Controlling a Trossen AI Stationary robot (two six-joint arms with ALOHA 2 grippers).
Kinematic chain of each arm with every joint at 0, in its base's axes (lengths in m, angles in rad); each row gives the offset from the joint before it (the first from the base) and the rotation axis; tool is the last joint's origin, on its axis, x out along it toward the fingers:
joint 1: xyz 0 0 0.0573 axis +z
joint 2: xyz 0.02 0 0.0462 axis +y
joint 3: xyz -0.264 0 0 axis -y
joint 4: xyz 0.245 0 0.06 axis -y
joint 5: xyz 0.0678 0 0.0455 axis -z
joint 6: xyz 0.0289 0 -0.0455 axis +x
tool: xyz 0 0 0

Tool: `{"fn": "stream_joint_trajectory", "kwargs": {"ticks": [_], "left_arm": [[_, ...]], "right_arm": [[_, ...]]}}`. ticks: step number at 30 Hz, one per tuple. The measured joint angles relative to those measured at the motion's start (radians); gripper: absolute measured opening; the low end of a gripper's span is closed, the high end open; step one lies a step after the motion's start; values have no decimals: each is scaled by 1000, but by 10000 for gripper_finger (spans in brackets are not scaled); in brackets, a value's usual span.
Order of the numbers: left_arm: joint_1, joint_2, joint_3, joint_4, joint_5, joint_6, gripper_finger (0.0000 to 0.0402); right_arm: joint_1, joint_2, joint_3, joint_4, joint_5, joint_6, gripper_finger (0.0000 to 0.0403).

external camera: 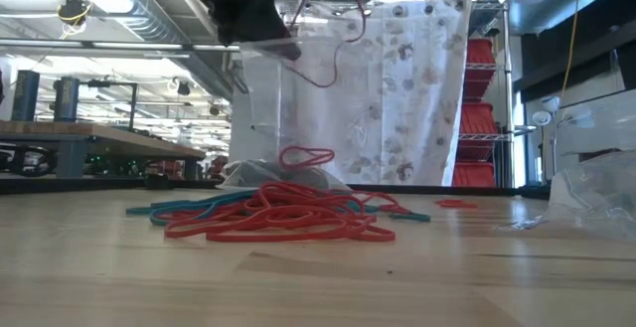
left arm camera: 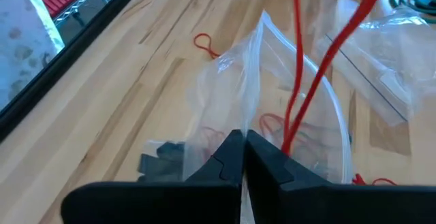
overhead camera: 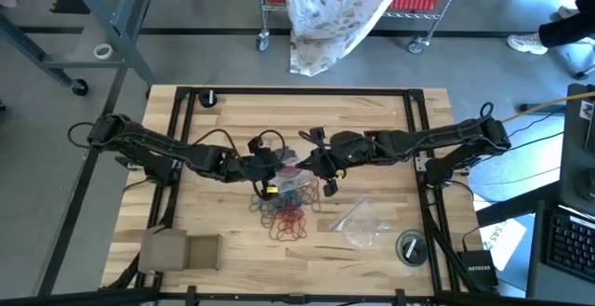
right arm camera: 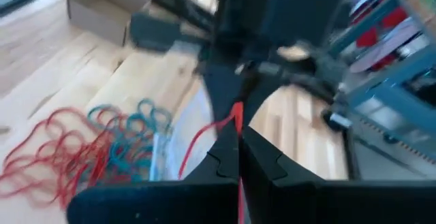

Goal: Sort rubber bands
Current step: Put the red rubber band into the transparent zip lock bag

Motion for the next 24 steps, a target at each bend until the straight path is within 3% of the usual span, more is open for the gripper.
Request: {"fn": "stream_joint_trajectory", "kwargs": {"ticks": [3,8,18,24], "left_arm": [[9,0,0,-1,0,-15,1],[9,0,0,-34,-3,-37,1],[16,0,0,39,-4,-31,1],[14,-2,0,36,-4,-30,1]], "right_arm": [[2,-1,0,14,8,-52,1],[0,-29,0,-105,136,-68,1],[1,17,1,41,10,-71,1],[-7,77,1,11,29,-69,1]]}}
